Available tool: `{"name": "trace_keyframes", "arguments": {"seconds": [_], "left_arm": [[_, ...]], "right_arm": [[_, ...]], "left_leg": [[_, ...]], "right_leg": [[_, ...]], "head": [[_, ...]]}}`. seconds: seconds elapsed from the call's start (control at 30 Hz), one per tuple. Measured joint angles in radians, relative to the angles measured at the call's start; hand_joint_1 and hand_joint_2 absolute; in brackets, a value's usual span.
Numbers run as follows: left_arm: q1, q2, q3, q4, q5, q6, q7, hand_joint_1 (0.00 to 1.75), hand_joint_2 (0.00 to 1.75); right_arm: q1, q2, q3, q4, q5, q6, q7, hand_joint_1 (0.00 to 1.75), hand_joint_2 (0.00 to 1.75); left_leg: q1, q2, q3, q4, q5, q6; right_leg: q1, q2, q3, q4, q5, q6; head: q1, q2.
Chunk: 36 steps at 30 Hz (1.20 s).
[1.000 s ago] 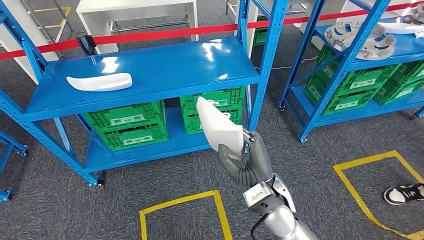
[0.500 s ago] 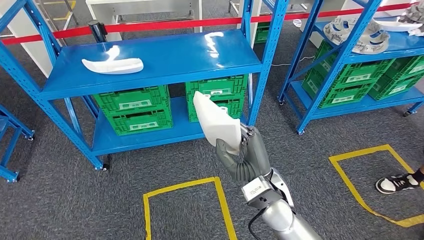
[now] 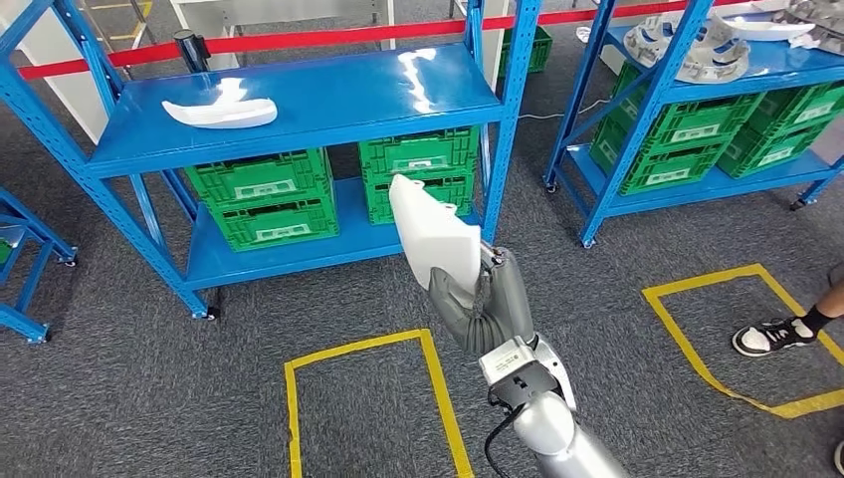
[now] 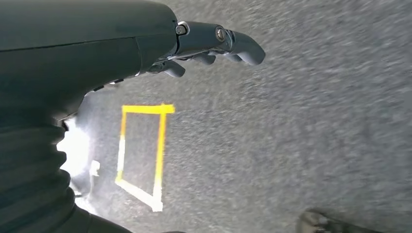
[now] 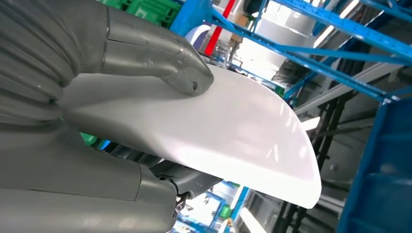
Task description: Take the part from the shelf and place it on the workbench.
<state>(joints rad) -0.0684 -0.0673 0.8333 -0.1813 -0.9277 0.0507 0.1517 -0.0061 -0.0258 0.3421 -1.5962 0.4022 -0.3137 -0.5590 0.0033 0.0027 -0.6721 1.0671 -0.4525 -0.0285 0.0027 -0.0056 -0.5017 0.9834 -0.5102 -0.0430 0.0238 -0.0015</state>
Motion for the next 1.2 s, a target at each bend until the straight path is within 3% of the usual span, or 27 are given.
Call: {"name": "trace_keyframes", "arguments": {"seconds": [0.07,0.1,0.13,0.17,0.23,0.3,0.33,0.37,0.43,0.47,0.5,0.57,0.6,0.63,0.7,0.73,0.77,0.83,0.87,0.93,0.97,1.0,1.03,1.1,1.13,1.17,1.2], "left_arm": [[0.004,0.003,0.000,0.000,-0.005,0.001,0.019,0.00,1.75],[0.006,0.005,0.000,0.000,-0.007,0.002,0.021,0.00,1.75],[0.008,0.007,0.001,0.000,-0.007,0.002,0.012,0.00,1.75],[0.009,0.009,0.002,0.000,-0.007,0.002,-0.001,0.00,1.75],[0.010,0.011,0.004,-0.002,-0.006,-0.001,-0.033,0.00,1.75],[0.009,0.012,0.005,-0.003,-0.012,-0.008,-0.051,0.00,1.75],[0.009,0.012,0.005,-0.003,-0.018,-0.012,-0.053,0.00,1.75],[0.008,0.011,0.005,-0.003,-0.027,-0.017,-0.054,0.00,1.75],[0.011,0.008,0.004,-0.002,-0.043,-0.029,-0.057,0.00,1.75],[0.011,0.007,0.003,-0.002,-0.050,-0.034,-0.061,0.00,1.75],[0.012,0.005,0.003,-0.002,-0.054,-0.038,-0.065,0.00,1.75],[0.010,0.003,0.003,-0.002,-0.057,-0.041,-0.070,0.00,1.75],[0.010,0.002,0.003,-0.002,-0.058,-0.041,-0.071,0.00,1.75],[0.009,0.001,0.002,-0.002,-0.058,-0.041,-0.071,0.00,1.75],[0.009,-0.001,0.002,-0.002,-0.055,-0.042,-0.082,0.00,1.75],[0.009,-0.004,0.002,-0.002,-0.049,-0.042,-0.094,0.00,1.75],[0.008,-0.008,0.003,-0.002,-0.041,-0.043,-0.111,0.00,1.75],[0.002,-0.018,0.004,-0.002,-0.020,-0.043,-0.140,0.00,1.75],[-0.001,-0.023,0.005,-0.002,-0.014,-0.043,-0.148,0.00,1.75],[-0.007,-0.031,0.006,-0.002,-0.013,-0.048,-0.140,0.00,1.75],[-0.009,-0.033,0.006,-0.002,-0.020,-0.052,-0.125,0.00,1.75],[-0.009,-0.036,0.005,-0.001,-0.029,-0.055,-0.103,0.00,1.75],[-0.009,-0.036,0.005,-0.001,-0.036,-0.055,-0.077,0.00,1.75],[-0.007,-0.034,0.006,0.000,-0.035,-0.047,-0.032,0.00,1.75],[-0.006,-0.031,0.008,0.000,-0.028,-0.041,-0.022,0.00,1.75],[-0.005,-0.028,0.012,0.000,-0.019,-0.035,-0.019,0.00,1.75],[-0.004,-0.024,0.017,0.000,-0.012,-0.030,-0.020,0.00,1.75]], "right_arm": [[0.022,0.010,-0.009,-0.003,-0.001,0.007,-0.006,1.75,1.75],[0.034,0.013,-0.014,-0.004,-0.004,0.012,-0.010,1.75,1.75],[0.045,0.015,-0.019,-0.004,-0.009,0.019,-0.016,1.75,1.75],[0.053,0.017,-0.026,-0.003,-0.011,0.025,-0.022,1.75,1.75],[0.067,0.024,-0.036,-0.003,-0.003,0.030,-0.031,1.75,1.75],[0.080,0.031,-0.040,-0.010,0.020,0.033,-0.033,1.75,1.75],[0.086,0.034,-0.041,-0.018,0.032,0.035,-0.030,1.75,1.75],[0.092,0.036,-0.041,-0.027,0.043,0.037,-0.024,1.75,1.75],[0.104,0.038,-0.043,-0.047,0.052,0.042,-0.003,1.75,1.75],[0.110,0.037,-0.047,-0.056,0.052,0.046,0.007,1.75,1.75],[0.115,0.036,-0.051,-0.064,0.050,0.050,0.015,1.75,1.75],[0.118,0.034,-0.059,-0.076,0.047,0.055,0.021,1.75,1.75],[0.119,0.033,-0.061,-0.080,0.046,0.055,0.022,1.75,1.75],[0.120,0.032,-0.063,-0.082,0.046,0.055,0.023,1.75,1.75],[0.123,0.032,-0.064,-0.084,0.042,0.064,0.022,1.75,1.75],[0.123,0.032,-0.064,-0.084,0.038,0.073,0.020,1.75,1.75],[0.122,0.032,-0.064,-0.085,0.035,0.085,0.016,1.75,1.75],[0.115,0.032,-0.064,-0.085,0.033,0.105,0.006,1.75,1.75],[0.109,0.032,-0.064,-0.085,0.037,0.109,0.004,1.75,1.75],[0.101,0.032,-0.064,-0.087,0.054,0.112,0.018,1.75,1.75],[0.098,0.031,-0.064,-0.091,0.067,0.116,0.035,1.75,1.75],[0.096,0.031,-0.064,-0.098,0.083,0.123,0.057,1.75,1.75],[0.094,0.031,-0.064,-0.106,0.099,0.133,0.078,1.75,1.75],[0.094,0.029,-0.065,-0.123,0.116,0.156,0.105,1.75,1.75],[0.096,0.027,-0.065,-0.128,0.117,0.166,0.109,1.75,1.75],[0.097,0.025,-0.067,-0.130,0.114,0.174,0.108,1.75,1.75],[0.096,0.023,-0.070,-0.131,0.111,0.179,0.105,1.75,1.75]], "left_leg": [[0.004,-0.002,-0.027,0.113,-0.106,-0.011],[0.006,-0.002,-0.036,0.176,-0.138,-0.015],[0.007,-0.002,-0.036,0.222,-0.143,-0.019],[0.009,-0.002,-0.022,0.239,-0.127,-0.022],[0.013,-0.002,0.058,0.166,-0.077,-0.026],[0.012,-0.006,0.165,0.023,-0.088,-0.024],[0.011,-0.009,0.195,-0.027,-0.104,-0.017],[0.006,-0.011,0.204,-0.052,-0.115,-0.008],[0.004,-0.008,0.186,-0.056,-0.102,0.017],[0.004,-0.006,0.176,-0.056,-0.091,0.029],[0.005,-0.002,0.164,-0.058,-0.078,0.039],[0.005,0.003,0.136,-0.057,-0.053,0.051],[0.003,0.005,0.122,-0.056,-0.041,0.052],[0.001,0.006,0.105,-0.054,-0.028,0.053],[-0.002,0.009,0.069,-0.048,-0.004,0.052],[-0.003,0.009,0.053,-0.045,0.006,0.051],[-0.004,0.009,0.040,-0.041,0.017,0.049],[-0.005,0.008,0.025,-0.039,0.037,0.041],[-0.005,0.008,0.022,-0.041,0.047,0.036],[-0.002,0.008,0.018,-0.052,0.067,0.023],[-0.002,0.006,0.013,-0.049,0.062,0.017],[-0.001,0.004,0.004,-0.033,0.037,0.012],[0.000,0.002,-0.009,0.003,-0.007,0.007],[0.005,0.000,-0.034,0.125,-0.110,-0.004],[0.006,0.000,-0.040,0.184,-0.136,-0.008],[0.008,0.000,-0.036,0.222,-0.134,-0.012],[0.009,0.000,-0.019,0.232,-0.113,-0.014]], "right_leg": [[-0.002,-0.001,-0.029,0.000,0.024,-0.004],[-0.002,-0.002,-0.044,0.002,0.036,-0.003],[-0.003,-0.003,-0.061,0.006,0.048,-0.001],[-0.004,-0.003,-0.080,0.011,0.060,0.002],[-0.008,-0.004,-0.116,0.025,0.079,0.011],[-0.009,-0.005,-0.143,0.041,0.094,0.023],[-0.008,-0.005,-0.150,0.044,0.102,0.029],[-0.009,-0.005,-0.154,0.044,0.111,0.035],[-0.012,-0.002,-0.160,0.042,0.124,0.047],[-0.013,0.000,-0.169,0.052,0.107,0.053],[-0.014,0.002,-0.181,0.079,0.071,0.058],[-0.014,0.004,-0.210,0.188,-0.038,0.064],[-0.014,0.004,-0.219,0.251,-0.077,0.065],[-0.013,0.005,-0.220,0.301,-0.092,0.065],[-0.011,0.005,-0.177,0.311,-0.056,0.059],[-0.008,0.005,-0.131,0.266,-0.029,0.053],[-0.003,0.005,-0.071,0.195,-0.022,0.044],[0.005,0.005,0.025,0.053,-0.041,0.030],[0.008,0.005,0.046,0.012,-0.054,0.025],[0.008,0.004,0.040,-0.005,-0.042,0.019],[0.005,0.003,0.033,-0.011,-0.030,0.013],[0.002,0.001,0.024,-0.015,-0.016,0.006],[-0.002,-0.001,0.012,-0.018,-0.003,0.000],[-0.002,-0.001,-0.018,-0.016,0.022,-0.005],[-0.002,-0.002,-0.036,-0.013,0.034,-0.004],[-0.002,-0.002,-0.054,-0.008,0.045,-0.002],[-0.003,-0.003,-0.073,-0.003,0.057,0.001]], "head": [[-0.002,0.000],[-0.002,0.000],[-0.002,0.000],[-0.002,0.000],[-0.002,0.000],[-0.001,0.000],[-0.001,0.000],[0.000,0.000],[-0.002,0.000],[-0.002,0.000],[-0.002,0.000],[0.000,0.000],[0.000,0.000],[0.000,0.000],[0.000,0.000],[0.000,0.000],[0.000,0.000],[-0.001,0.000],[0.000,0.000],[0.002,0.000],[0.003,0.000],[0.001,0.000],[-0.001,0.000],[-0.004,0.000],[-0.004,0.000],[-0.004,0.000],[-0.004,0.000]]}}
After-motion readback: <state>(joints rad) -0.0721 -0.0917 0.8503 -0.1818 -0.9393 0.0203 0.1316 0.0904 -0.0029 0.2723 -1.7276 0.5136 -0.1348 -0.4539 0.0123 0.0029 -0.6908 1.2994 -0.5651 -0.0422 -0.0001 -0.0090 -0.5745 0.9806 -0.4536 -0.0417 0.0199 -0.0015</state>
